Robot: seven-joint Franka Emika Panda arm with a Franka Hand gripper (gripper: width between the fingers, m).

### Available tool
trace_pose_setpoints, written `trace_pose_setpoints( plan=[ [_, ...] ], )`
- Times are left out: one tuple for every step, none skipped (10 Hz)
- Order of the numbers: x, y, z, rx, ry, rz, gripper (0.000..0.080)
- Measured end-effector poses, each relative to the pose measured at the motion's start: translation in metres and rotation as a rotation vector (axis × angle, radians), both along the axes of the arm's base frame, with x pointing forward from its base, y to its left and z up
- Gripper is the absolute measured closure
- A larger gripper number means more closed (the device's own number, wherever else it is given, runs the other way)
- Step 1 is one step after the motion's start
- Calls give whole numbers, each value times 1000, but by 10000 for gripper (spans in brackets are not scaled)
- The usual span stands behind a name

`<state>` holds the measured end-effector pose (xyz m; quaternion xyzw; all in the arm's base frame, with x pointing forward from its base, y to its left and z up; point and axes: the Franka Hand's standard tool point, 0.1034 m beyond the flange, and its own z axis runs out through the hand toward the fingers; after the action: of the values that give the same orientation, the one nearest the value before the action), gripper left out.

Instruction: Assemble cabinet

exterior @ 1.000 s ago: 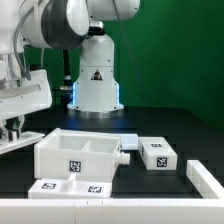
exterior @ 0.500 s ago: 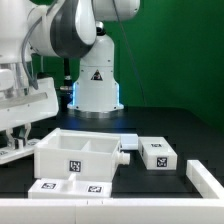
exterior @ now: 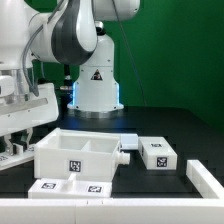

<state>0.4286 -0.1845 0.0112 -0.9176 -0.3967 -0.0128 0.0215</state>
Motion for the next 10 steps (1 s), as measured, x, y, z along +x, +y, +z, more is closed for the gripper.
trace_pose_setpoints(
  plan=[
    [0,-1,1,0,0,-7,525],
    [1,-3,14,8,2,-72,525],
    [5,-2,29,5,-15,-134,324],
    [9,3,42,10,-20,-193,189],
    [13,11,54,24,-15,-274,189],
    [16,25,66,27,-25,-359,39],
    [16,48,72,32,-29,-388,12],
    [19,69,75,34,-35,-412,12],
    [21,73,73,33,-52,-389,2],
    [20,71,73,34,-55,-374,2]
  ],
)
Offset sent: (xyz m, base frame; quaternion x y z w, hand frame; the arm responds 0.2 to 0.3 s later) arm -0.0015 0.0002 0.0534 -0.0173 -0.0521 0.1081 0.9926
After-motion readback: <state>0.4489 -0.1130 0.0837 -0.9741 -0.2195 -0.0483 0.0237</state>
